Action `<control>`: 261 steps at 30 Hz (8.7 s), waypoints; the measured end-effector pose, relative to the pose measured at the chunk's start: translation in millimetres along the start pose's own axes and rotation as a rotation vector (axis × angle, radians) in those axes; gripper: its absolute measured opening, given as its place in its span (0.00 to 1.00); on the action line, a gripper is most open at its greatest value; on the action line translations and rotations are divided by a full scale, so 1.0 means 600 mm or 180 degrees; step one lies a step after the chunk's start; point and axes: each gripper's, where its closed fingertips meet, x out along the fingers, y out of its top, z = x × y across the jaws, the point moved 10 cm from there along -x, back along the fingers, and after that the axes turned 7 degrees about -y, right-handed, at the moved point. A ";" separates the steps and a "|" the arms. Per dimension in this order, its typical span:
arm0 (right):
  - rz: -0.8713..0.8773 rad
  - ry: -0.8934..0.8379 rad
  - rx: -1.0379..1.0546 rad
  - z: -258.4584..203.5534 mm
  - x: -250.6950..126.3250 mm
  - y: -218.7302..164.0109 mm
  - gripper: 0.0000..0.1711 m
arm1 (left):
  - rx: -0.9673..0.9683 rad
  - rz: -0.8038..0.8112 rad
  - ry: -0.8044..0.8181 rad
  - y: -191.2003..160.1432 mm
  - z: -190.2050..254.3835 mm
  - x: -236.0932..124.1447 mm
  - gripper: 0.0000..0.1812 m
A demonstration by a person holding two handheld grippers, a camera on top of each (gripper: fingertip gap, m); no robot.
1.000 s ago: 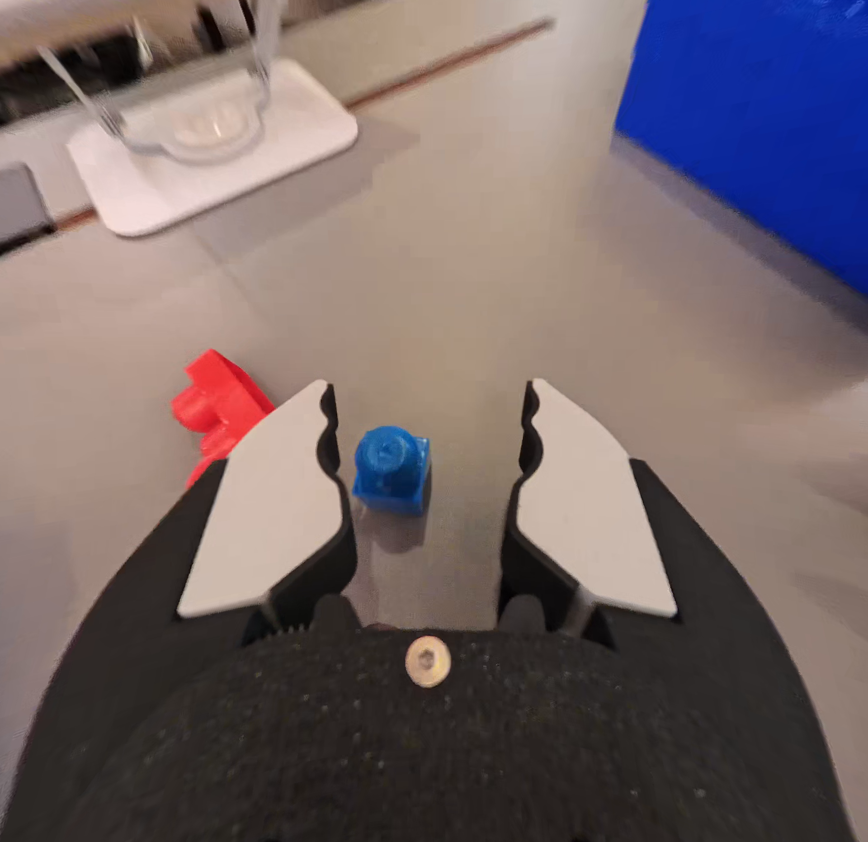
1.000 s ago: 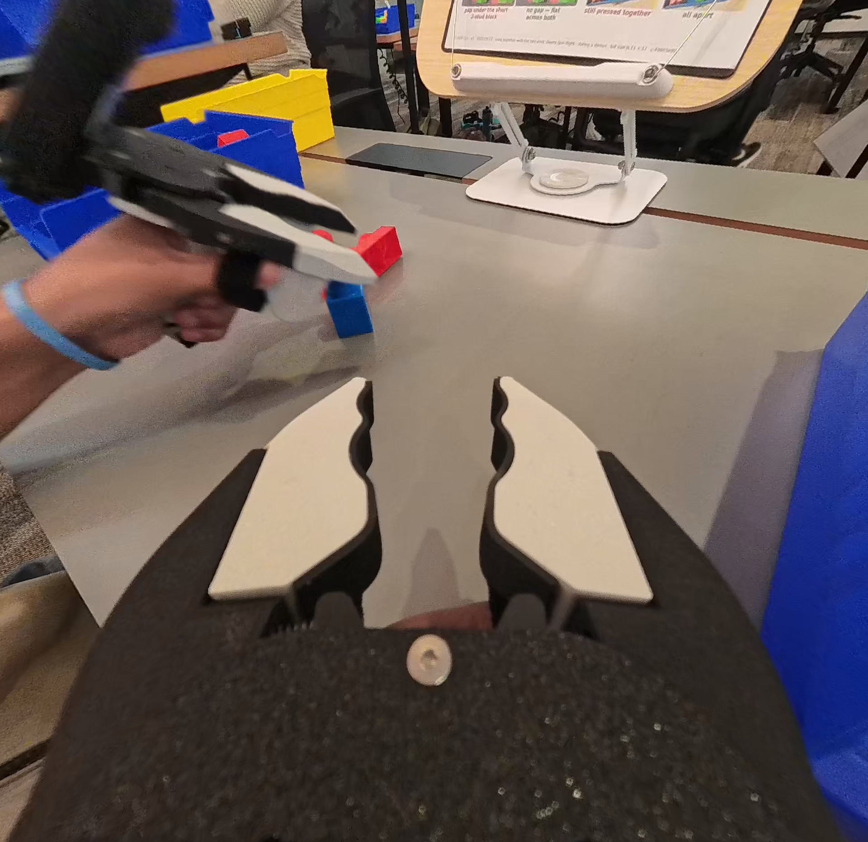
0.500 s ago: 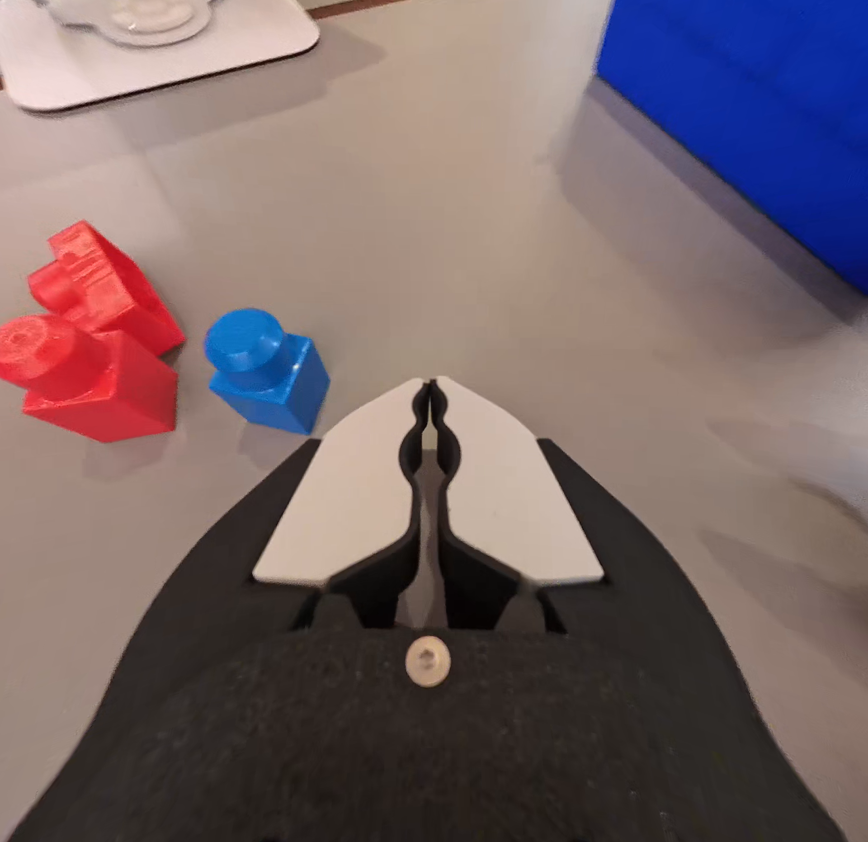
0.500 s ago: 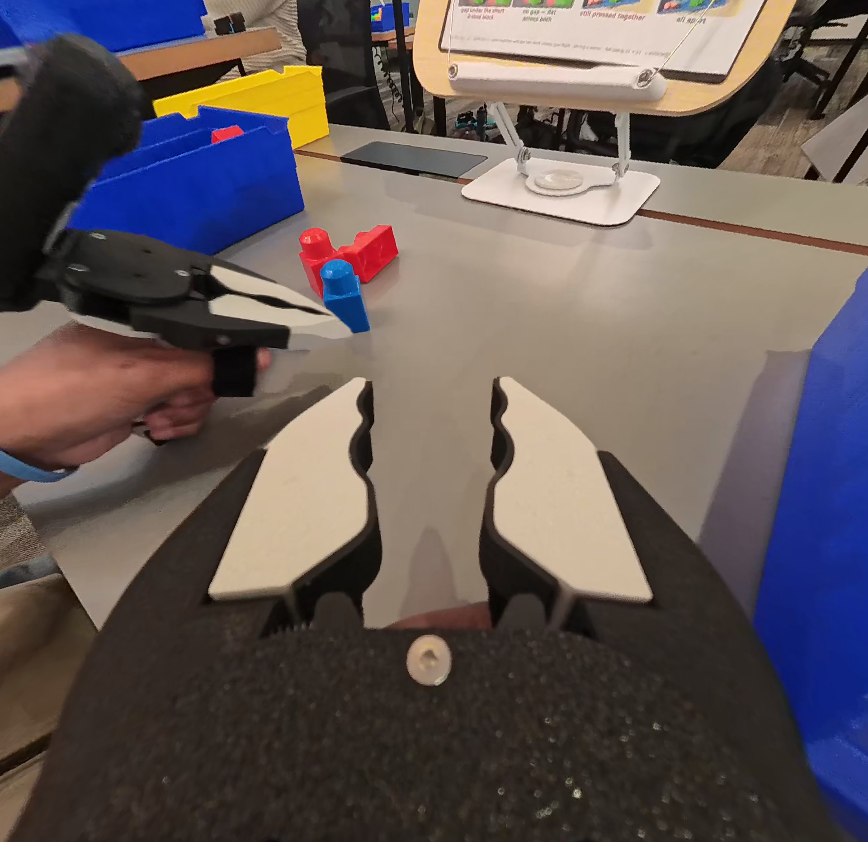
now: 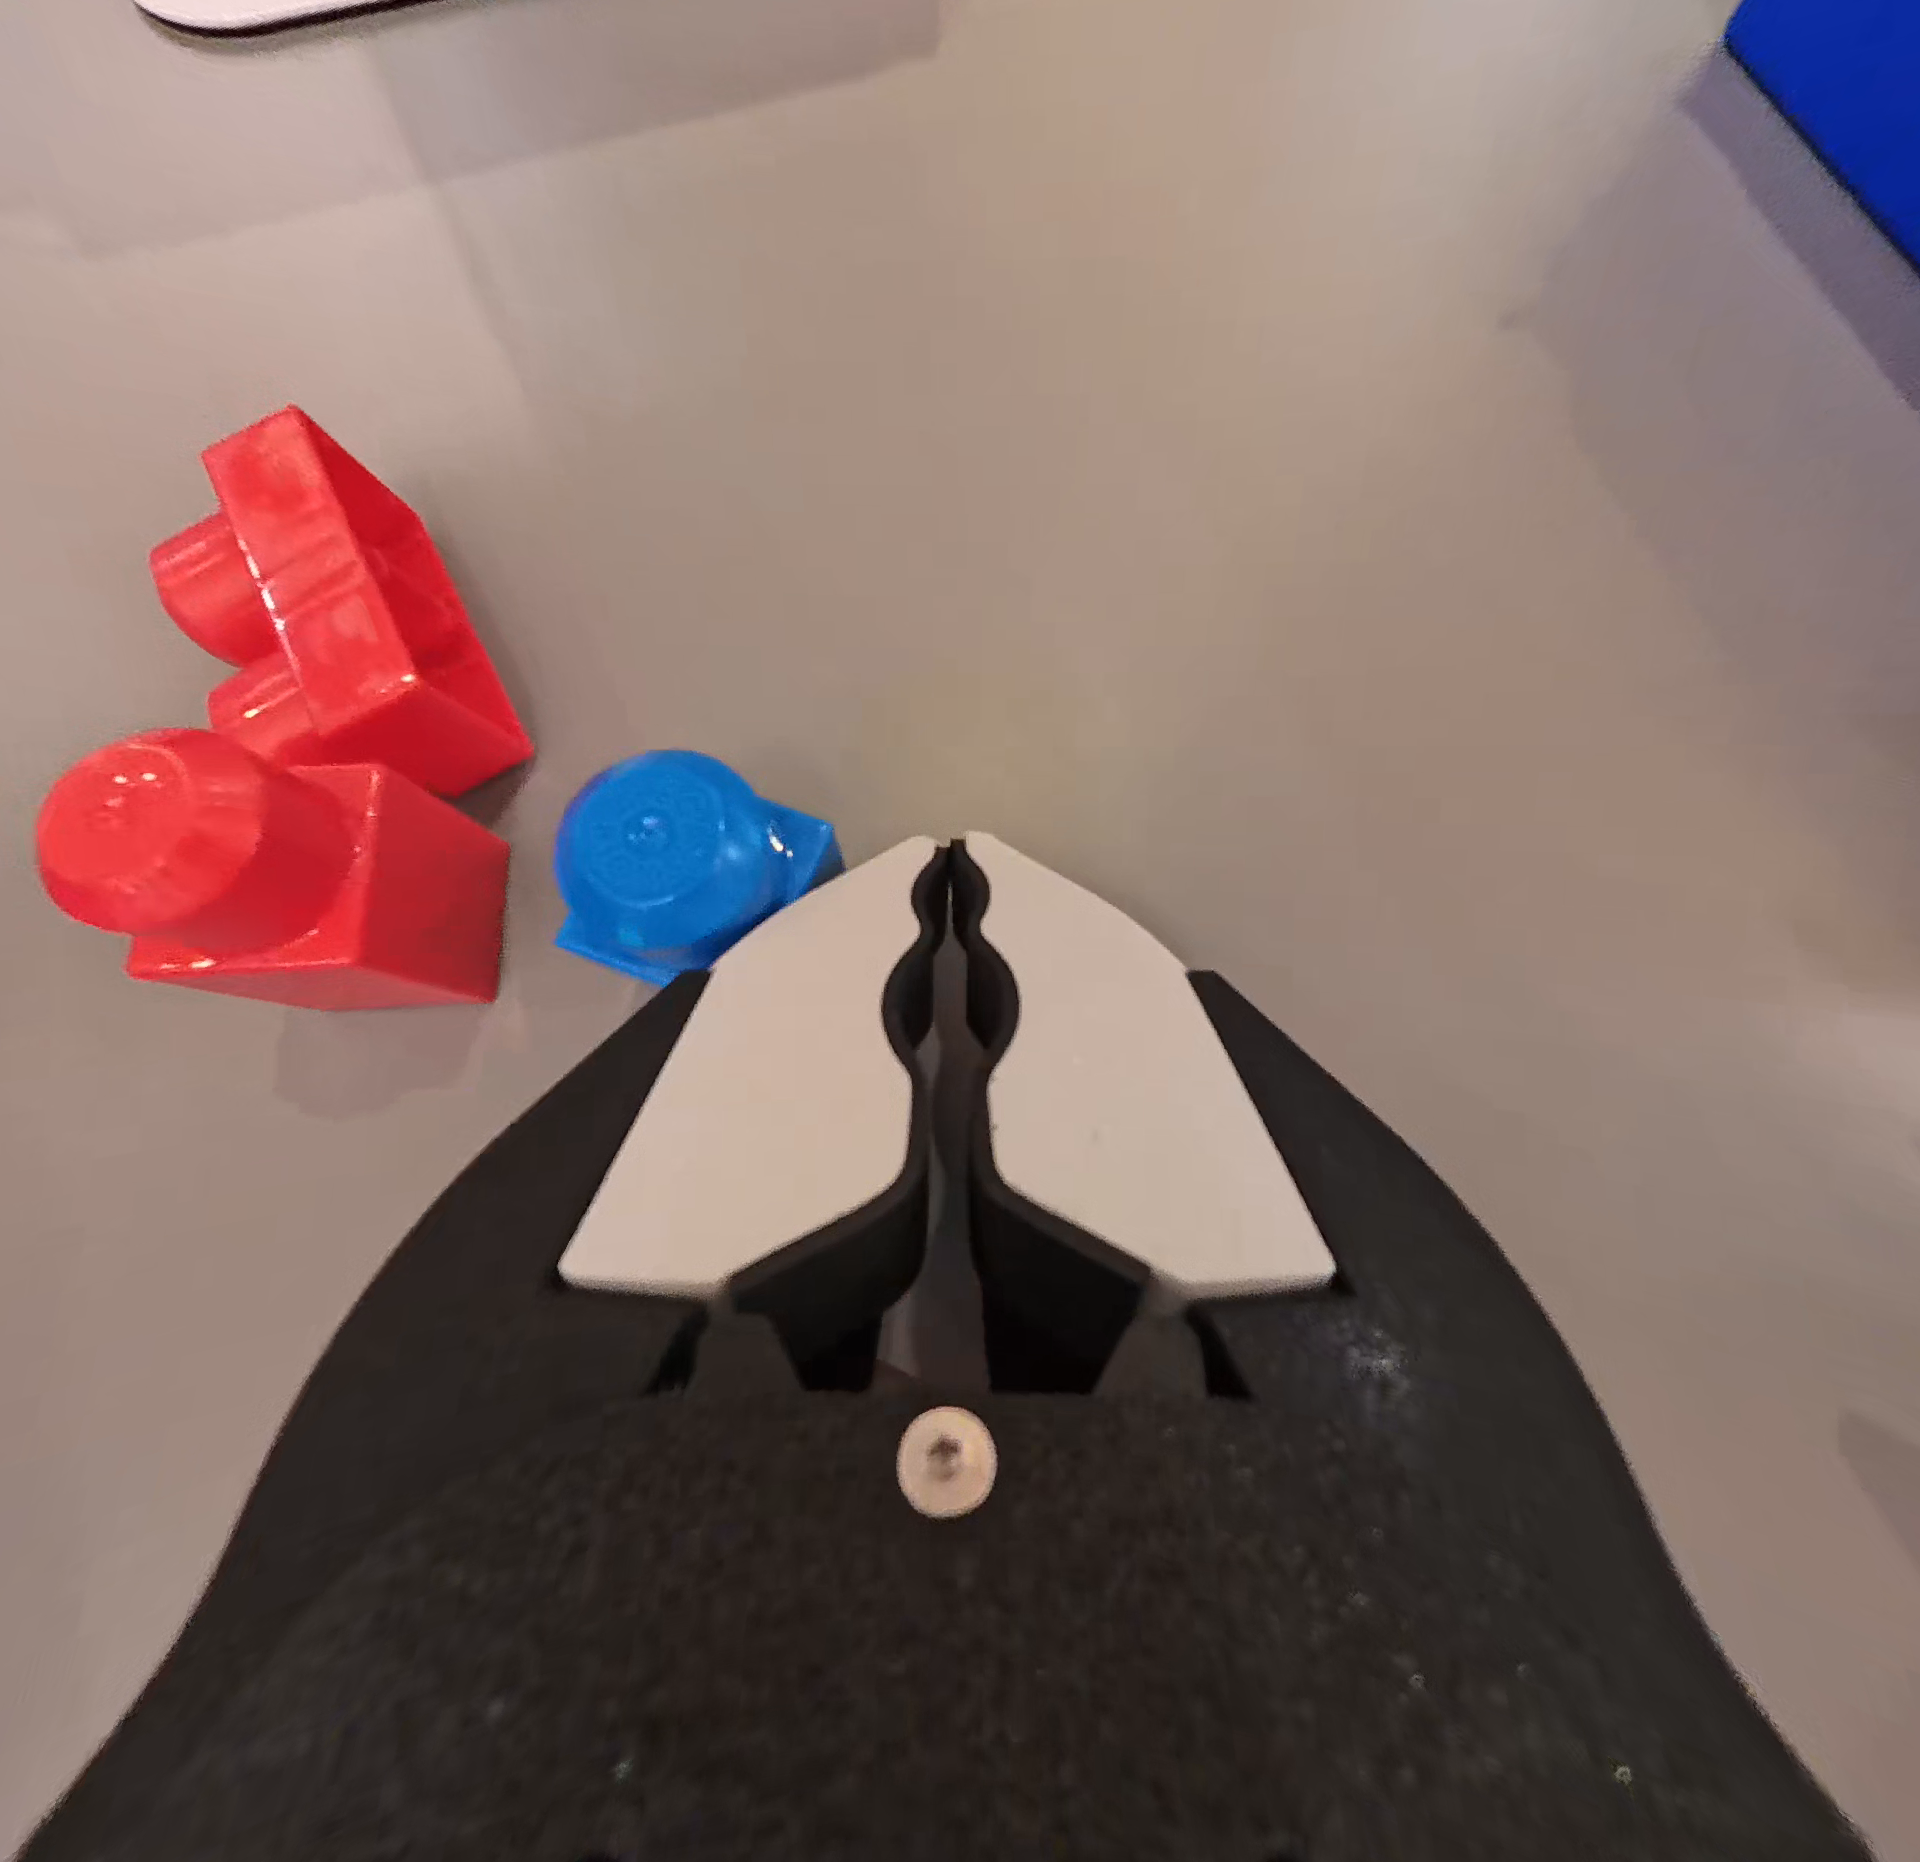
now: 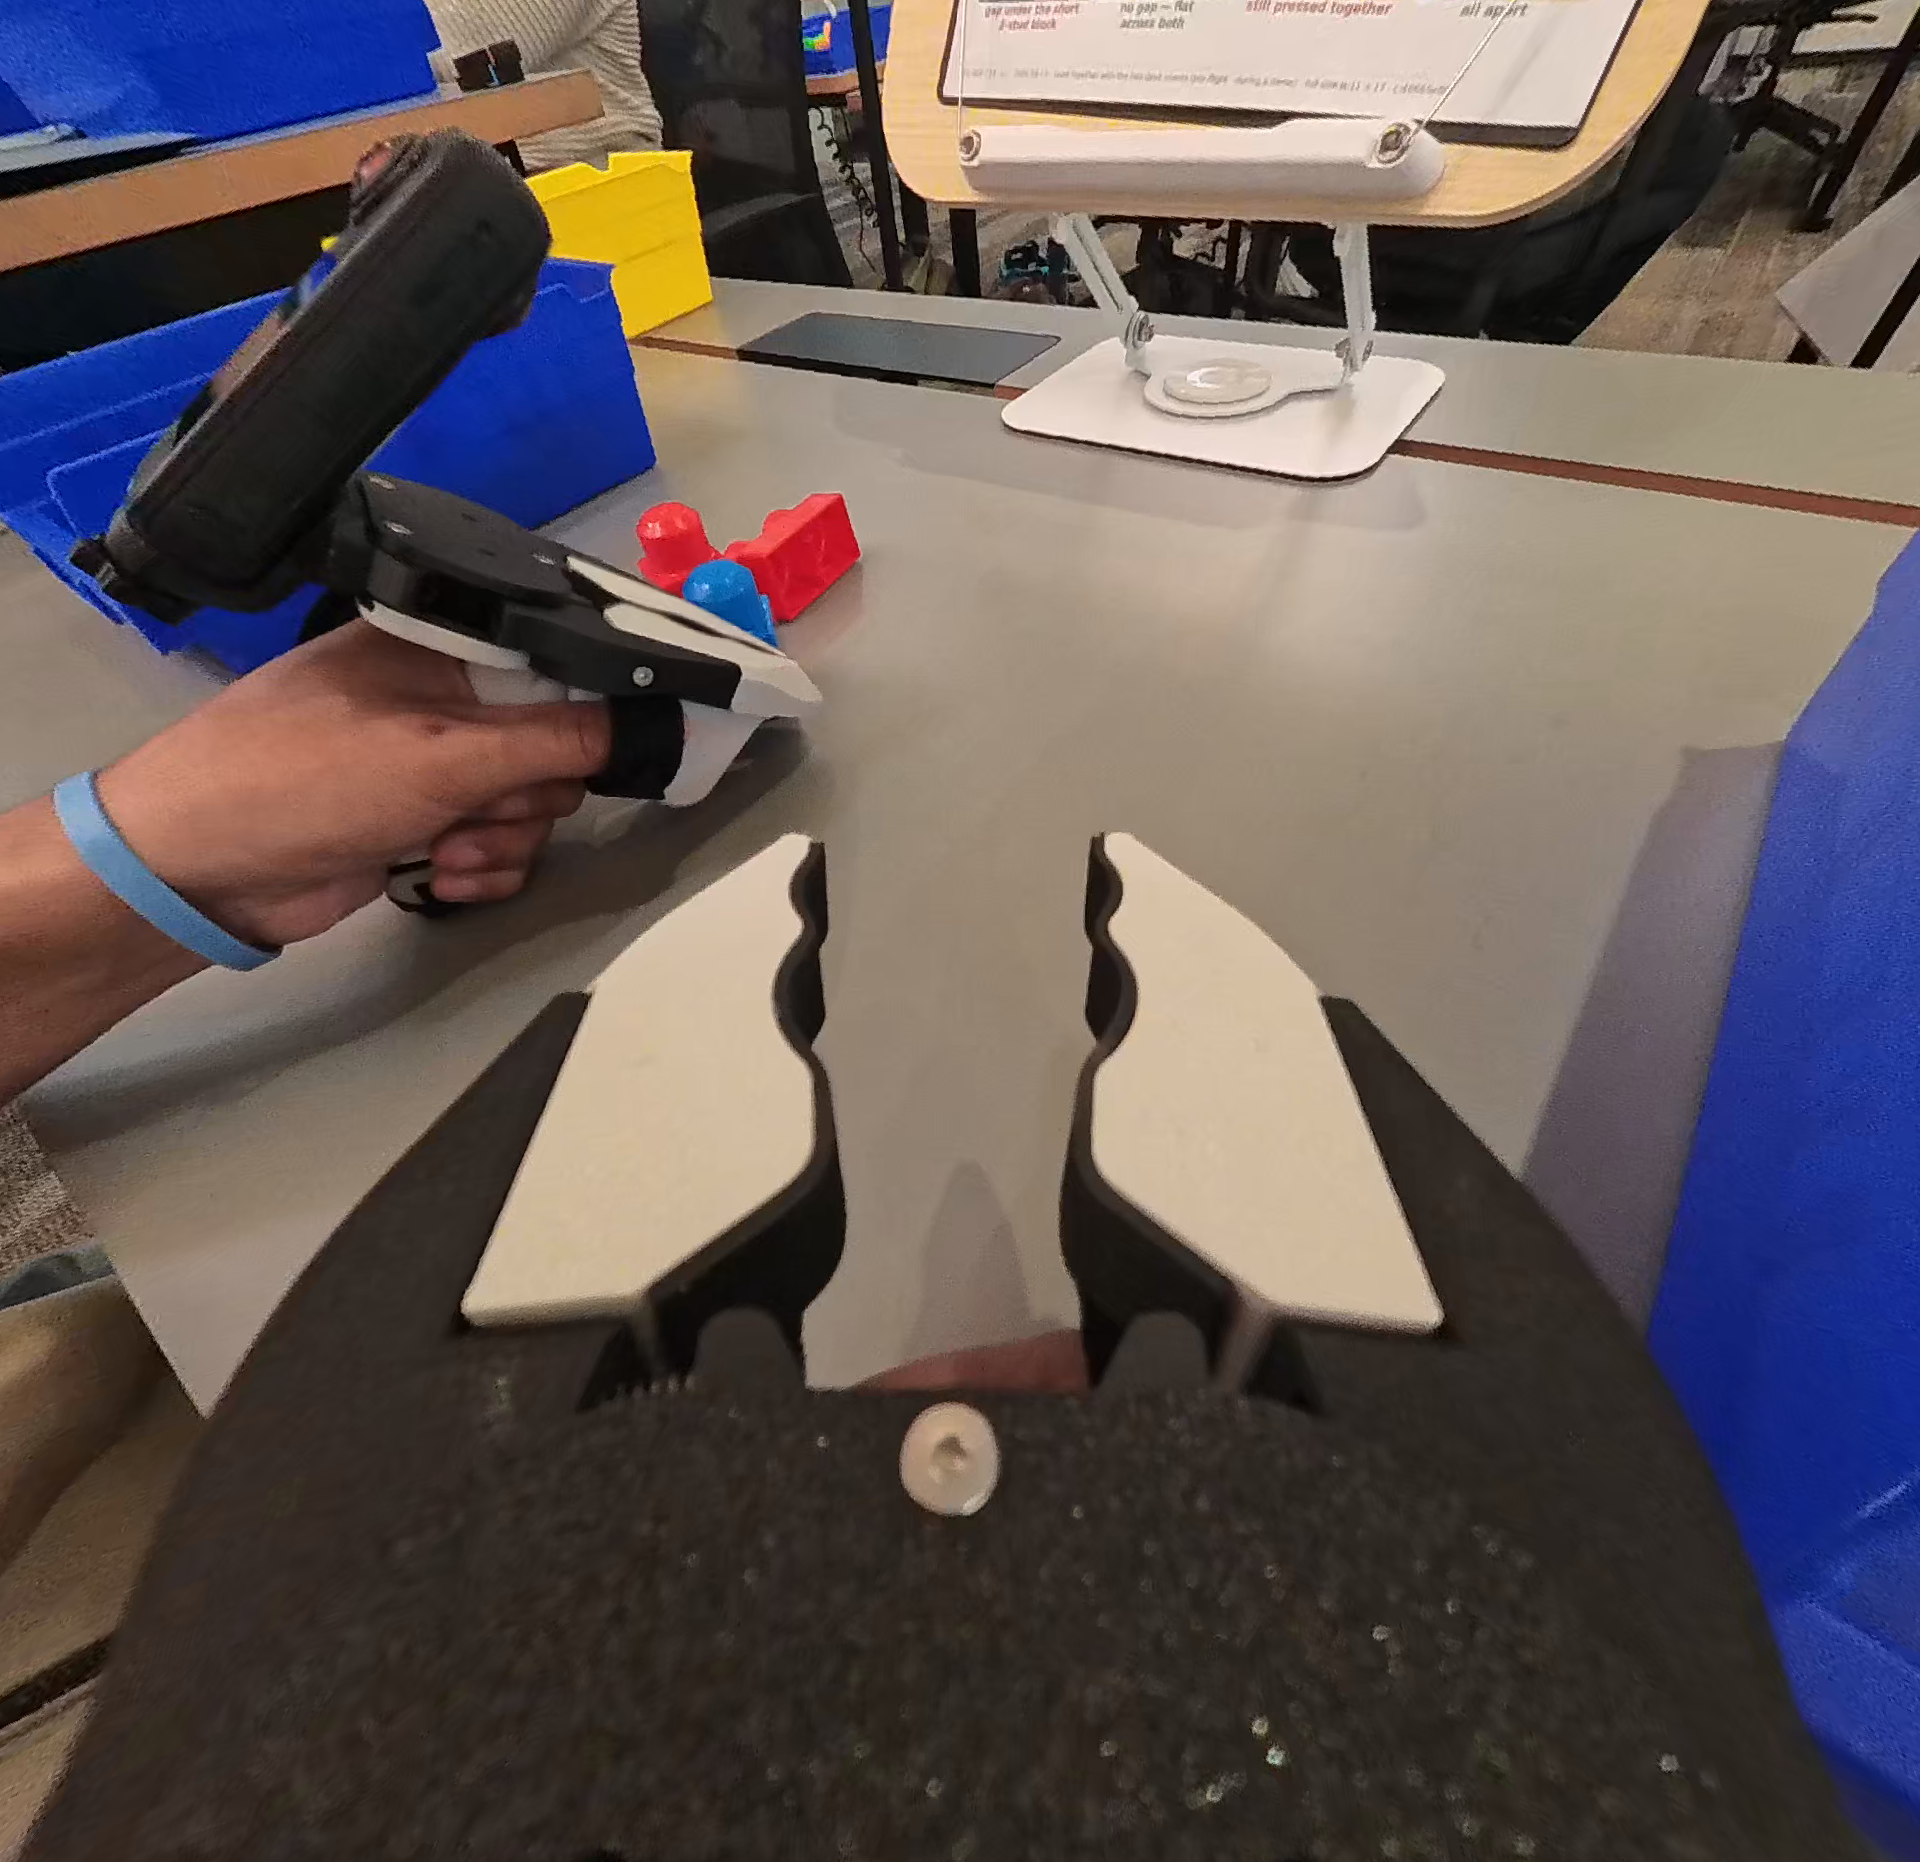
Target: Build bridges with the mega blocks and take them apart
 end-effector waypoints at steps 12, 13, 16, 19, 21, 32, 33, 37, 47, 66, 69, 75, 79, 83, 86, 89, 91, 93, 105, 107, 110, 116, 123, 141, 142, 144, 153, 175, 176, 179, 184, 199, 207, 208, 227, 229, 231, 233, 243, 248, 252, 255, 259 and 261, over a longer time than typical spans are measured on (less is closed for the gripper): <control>-0.0018 -0.0027 0.0006 0.004 0.001 -0.003 0.28 | -0.0187 0.0140 0.0147 0.015 -0.023 0.007 0.00; -0.0016 -0.0030 0.0010 0.005 0.000 -0.003 0.28 | -0.0203 0.0140 0.0146 0.015 -0.024 0.007 0.00; -0.0020 -0.0040 0.0017 0.008 0.000 -0.004 0.28 | -0.0250 0.0171 0.0227 0.015 -0.034 0.004 0.00; -0.0024 -0.0027 0.0040 0.009 0.002 -0.006 0.28 | -0.0348 0.0214 0.0253 0.014 -0.045 -0.002 0.00; -0.0038 -0.0016 0.0043 0.009 0.004 -0.008 0.28 | -0.0376 0.0249 0.0271 0.013 -0.049 -0.006 0.00; -0.0051 -0.0004 0.0072 0.011 0.008 -0.012 0.27 | -0.0093 0.0558 0.0433 -0.013 -0.097 -0.112 0.25; -0.0058 0.0007 0.0071 0.009 0.009 -0.012 0.27 | -0.0168 0.0498 0.0366 -0.016 -0.105 -0.109 0.31; -0.0076 0.0026 0.0025 0.001 0.010 -0.013 0.27 | -0.0301 0.0240 0.0129 -0.022 -0.117 -0.073 0.50; -0.0052 -0.0030 0.0022 0.006 0.005 -0.009 0.27 | -0.0175 0.0096 0.0027 -0.001 -0.117 -0.029 0.54; -0.0073 -0.0044 -0.0031 0.006 0.010 -0.006 0.27 | 0.0029 0.0156 -0.0043 -0.014 -0.115 -0.062 0.52; -0.0064 -0.0085 -0.0059 0.009 0.013 0.002 0.28 | 0.0060 0.0455 -0.0077 -0.038 -0.107 -0.122 0.54; -0.0035 -0.0221 -0.0182 0.004 0.030 0.003 0.37 | 0.0147 0.1187 -0.0397 -0.100 -0.069 -0.228 0.62; 0.0033 -0.0282 -0.0325 -0.017 0.041 -0.005 0.43 | 0.0298 0.1587 -0.0416 -0.122 -0.064 -0.253 0.62; 0.0139 -0.0360 -0.0470 -0.041 0.044 -0.011 0.45 | 0.0361 0.1845 -0.0495 -0.123 -0.073 -0.260 0.60; 0.0160 -0.0423 -0.0580 -0.052 0.046 -0.016 0.46 | 0.0276 0.1740 -0.0567 -0.122 -0.081 -0.259 0.60; 0.0137 -0.0459 -0.0602 -0.054 0.048 -0.021 0.47 | 0.0171 0.1556 -0.0560 -0.128 -0.090 -0.254 0.59; 0.0156 -0.0478 -0.0604 -0.053 0.047 -0.020 0.46 | 0.0114 0.1531 -0.0567 -0.133 -0.095 -0.252 0.57; 0.0154 -0.0471 -0.0598 -0.052 0.048 -0.019 0.46 | 0.0155 0.1493 -0.0549 -0.133 -0.094 -0.250 0.56; 0.0104 -0.0383 -0.0519 -0.047 0.047 -0.020 0.45 | -0.0004 0.0983 -0.0097 -0.075 -0.115 -0.177 0.54; 0.0097 -0.0372 -0.0499 -0.044 0.047 -0.020 0.45 | 0.0029 0.0860 -0.0049 -0.056 -0.117 -0.147 0.54; 0.0094 -0.0358 -0.0456 -0.040 0.045 -0.020 0.45 | 0.0066 0.0550 -0.0021 -0.036 -0.120 -0.099 0.56; 0.0097 -0.0322 -0.0339 -0.029 0.043 -0.021 0.44 | -0.0012 0.0280 -0.0175 -0.005 -0.126 -0.043 0.57; 0.0106 -0.0273 -0.0227 -0.022 0.041 -0.021 0.44 | 0.0101 -0.0029 -0.0140 0.010 -0.127 -0.006 0.57; 0.0095 -0.0243 -0.0155 -0.016 0.038 -0.023 0.43 | 0.0094 -0.0216 -0.0150 0.022 -0.136 0.018 0.56; 0.0092 -0.0240 -0.0161 -0.016 0.038 -0.023 0.43 | 0.0087 -0.0202 -0.0149 0.024 -0.137 0.019 0.56; 0.0086 -0.0237 -0.0167 -0.017 0.038 -0.023 0.42 | 0.0069 -0.0210 -0.0135 0.027 -0.139 0.022 0.59; 0.0080 -0.0218 -0.0147 -0.016 0.038 -0.023 0.42 | 0.0129 -0.0363 -0.0119 0.031 -0.139 0.035 0.59; 0.0061 -0.0196 -0.0147 -0.017 0.038 -0.024 0.40 | 0.0208 -0.0345 -0.0098 0.033 -0.136 0.037 0.51; 0.0062 -0.0195 -0.0147 -0.017 0.038 -0.024 0.40 | 0.0208 -0.0344 -0.0098 0.033 -0.136 0.037 0.50; 0.0060 -0.0192 -0.0145 -0.017 0.038 -0.024 0.40 | 0.0217 -0.0341 -0.0101 0.033 -0.136 0.037 0.50; 0.0063 -0.0186 -0.0138 -0.016 0.037 -0.024 0.40 | 0.0258 -0.0337 -0.0127 0.033 -0.135 0.037 0.50; 0.0064 -0.0183 -0.0161 -0.018 0.037 -0.022 0.39 | 0.0501 -0.0034 -0.0186 0.027 -0.129 0.000 0.49; 0.0057 -0.0132 -0.0215 -0.031 0.041 -0.021 0.39 | 0.1115 0.0291 -0.0340 -0.001 -0.110 -0.108 0.49; 0.0056 -0.0125 -0.0228 -0.034 0.041 -0.021 0.39 | 0.1154 0.0346 -0.0368 -0.008 -0.108 -0.123 0.49; -0.0090 0.0022 -0.0661 -0.086 0.100 0.020 0.38 | 0.0966 0.0267 -0.0525 -0.085 -0.123 -0.189 0.49; -0.0149 0.0098 -0.0879 -0.097 0.137 0.047 0.38 | 0.0919 0.0232 -0.0551 -0.091 -0.130 -0.189 0.49; -0.0202 0.0161 -0.1135 -0.111 0.179 0.072 0.38 | 0.0885 0.0240 -0.0548 -0.096 -0.138 -0.189 0.49; -0.0336 0.0243 -0.1369 -0.125 0.229 0.089 0.39 | 0.0845 0.0223 -0.0560 -0.101 -0.144 -0.189 0.49; -0.1441 0.0332 -0.2135 -0.170 0.443 0.083 0.41 | 0.0776 0.0202 -0.0558 -0.104 -0.159 -0.194 0.49; -0.1557 0.0224 -0.2259 -0.181 0.476 0.075 0.32 | 0.0742 0.0213 -0.0601 -0.104 -0.159 -0.195 0.49; -0.1578 0.0155 -0.2196 -0.178 0.487 0.074 0.27 | 0.0721 0.0213 -0.0611 -0.104 -0.163 -0.196 0.49; -0.1560 0.0141 -0.2152 -0.172 0.486 0.076 0.27 | 0.0690 0.0183 -0.0613 -0.105 -0.166 -0.193 0.50; -0.1414 0.0257 -0.2035 -0.162 0.465 0.085 0.26 | 0.0684 0.0168 -0.0626 -0.108 -0.167 -0.188 0.50; -0.1299 0.0352 -0.1895 -0.156 0.444 0.096 0.26 | 0.0684 0.0153 -0.0631 -0.108 -0.168 -0.186 0.50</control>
